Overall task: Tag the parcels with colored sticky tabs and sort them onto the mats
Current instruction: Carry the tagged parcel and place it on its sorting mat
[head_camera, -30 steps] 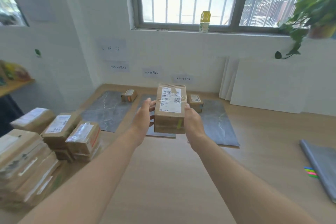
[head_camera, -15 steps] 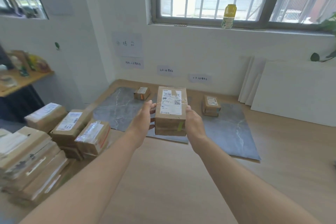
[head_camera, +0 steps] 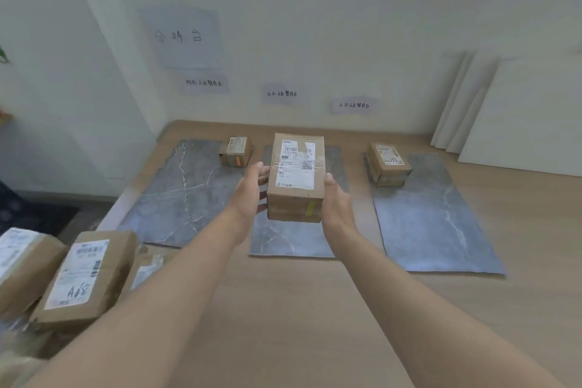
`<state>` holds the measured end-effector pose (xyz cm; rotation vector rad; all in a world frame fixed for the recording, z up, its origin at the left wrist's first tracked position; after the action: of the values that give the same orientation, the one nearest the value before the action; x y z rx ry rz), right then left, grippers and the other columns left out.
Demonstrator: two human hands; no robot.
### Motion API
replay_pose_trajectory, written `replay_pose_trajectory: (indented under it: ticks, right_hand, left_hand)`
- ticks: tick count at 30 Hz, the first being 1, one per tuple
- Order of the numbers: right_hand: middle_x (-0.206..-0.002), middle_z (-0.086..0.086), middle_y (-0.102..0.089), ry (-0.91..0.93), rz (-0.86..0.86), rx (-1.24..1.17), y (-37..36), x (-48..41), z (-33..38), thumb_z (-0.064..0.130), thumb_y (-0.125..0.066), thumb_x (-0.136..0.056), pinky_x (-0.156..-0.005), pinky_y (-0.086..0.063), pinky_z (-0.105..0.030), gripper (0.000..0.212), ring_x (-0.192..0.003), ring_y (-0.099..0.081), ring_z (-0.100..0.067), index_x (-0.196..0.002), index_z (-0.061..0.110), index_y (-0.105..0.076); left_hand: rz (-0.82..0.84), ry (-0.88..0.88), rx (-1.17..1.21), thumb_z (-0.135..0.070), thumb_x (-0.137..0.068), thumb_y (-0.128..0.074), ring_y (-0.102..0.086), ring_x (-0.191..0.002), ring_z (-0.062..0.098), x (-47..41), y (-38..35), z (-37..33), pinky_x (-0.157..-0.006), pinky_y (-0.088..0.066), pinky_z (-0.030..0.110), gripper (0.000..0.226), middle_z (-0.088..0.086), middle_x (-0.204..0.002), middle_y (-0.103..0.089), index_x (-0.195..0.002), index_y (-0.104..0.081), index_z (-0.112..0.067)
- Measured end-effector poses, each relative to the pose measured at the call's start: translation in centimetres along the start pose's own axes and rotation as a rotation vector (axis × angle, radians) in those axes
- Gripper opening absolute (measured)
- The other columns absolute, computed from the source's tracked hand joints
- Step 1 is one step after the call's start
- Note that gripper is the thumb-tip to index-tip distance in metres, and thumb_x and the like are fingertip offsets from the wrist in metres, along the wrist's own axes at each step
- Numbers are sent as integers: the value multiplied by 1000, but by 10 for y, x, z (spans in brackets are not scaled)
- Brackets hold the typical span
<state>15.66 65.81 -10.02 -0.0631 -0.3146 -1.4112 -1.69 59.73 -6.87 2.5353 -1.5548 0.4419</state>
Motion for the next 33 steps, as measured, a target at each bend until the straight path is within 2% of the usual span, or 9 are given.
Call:
replay_pose_trajectory:
  ticks: [3, 6, 9, 14, 17, 21, 25, 30, 33]
  right_hand:
    - [-123, -1, -62, -59, 7, -3, -22, -30, -1, 69, -28, -88, -102, -48, -43, 50, -113, -59, -18, -104, 45, -69]
    - [-122, 1, -65, -83, 37, 0, -41, -69, -5, 58, -30, -99, -82, -44, -28, 40, -110, -60, -14, -89, 48, -67]
    - [-112, 4, -70, -136, 44, -49, -56, -112, -18, 47, -34, -105, -76, -45, -26, 35, -100, -63, -13, -94, 41, -66]
    - [-102, 8, -70, -214, 42, -100, -86, -184, -45, 39, -37, -104, -70, -42, -25, 31, -94, -62, -12, -99, 30, -66]
    - [-112, 2, -71, -200, 49, -95, -108, -218, -60, 41, -36, -101, -75, -44, -28, 37, -107, -63, -20, -111, 24, -67]
    - [-112, 3, -71, -162, 39, -92, -137, -259, -65, 48, -35, -94, -90, -51, -37, 43, -108, -64, -21, -110, 27, -69]
    - [-109, 10, -72, -156, -4, -81, -153, -296, -85, 57, -36, -85, -101, -49, -43, 45, -106, -64, -17, -104, 36, -71]
    - [-108, 8, -71, -165, -12, -114, -163, -331, -106, 45, -36, -95, -88, -46, -33, 37, -100, -62, -14, -100, 31, -70]
    - [-109, 10, -71, -166, -16, -124, -169, -340, -117, 49, -34, -90, -91, -46, -33, 43, -104, -61, -13, -106, 31, -70]
  left_hand:
    - [14, 42, 6, -46, -105, -32, -65, -105, 19, -46, 7, 5, -101, -48, 40, 36, -6, -110, -70, -102, -65, -32]
    - [3, 62, 20, -47, -103, -34, -64, -111, 20, -89, 12, 15, -104, -48, 40, 33, -1, -110, -71, -105, -66, -35]
    - [-28, 84, 34, -46, -101, -37, -67, -97, 17, -132, 15, 28, -100, -50, 35, 30, -2, -93, -73, -106, -66, -40]
    - [-88, 138, 86, -41, -101, -38, -67, -74, 7, -208, 20, 49, -79, -54, 24, 32, -11, -69, -73, -107, -68, -35]
    - [-82, 151, 51, -44, -101, -34, -68, -78, 5, -244, 25, 62, -68, -51, 25, 33, -12, -82, -74, -110, -66, -39]
    - [-55, 181, 46, -45, -101, -34, -65, -99, 12, -300, 29, 79, -80, -53, 31, 29, -5, -107, -71, -104, -62, -40]
    - [-61, 186, 11, -47, -100, -34, -65, -96, 11, -345, 33, 110, -78, -50, 26, 30, -9, -105, -72, -106, -62, -43]
    - [-63, 218, -13, -49, -99, -34, -65, -98, 12, -381, 34, 135, -77, -48, 27, 41, -9, -109, -69, -132, -56, -41]
    - [-62, 218, -35, -49, -100, -31, -63, -102, 9, -394, 33, 144, -81, -44, 25, 35, -17, -102, -69, -125, -56, -46]
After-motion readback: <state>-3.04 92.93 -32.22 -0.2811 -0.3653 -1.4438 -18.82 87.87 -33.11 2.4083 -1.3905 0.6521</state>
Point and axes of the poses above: each hand's wrist, its own x-axis away from the middle knuckle, its own y-axis out of the back of the hand, z = x × y, the point moved 10 cm from there along -x, towards the middle knuckle
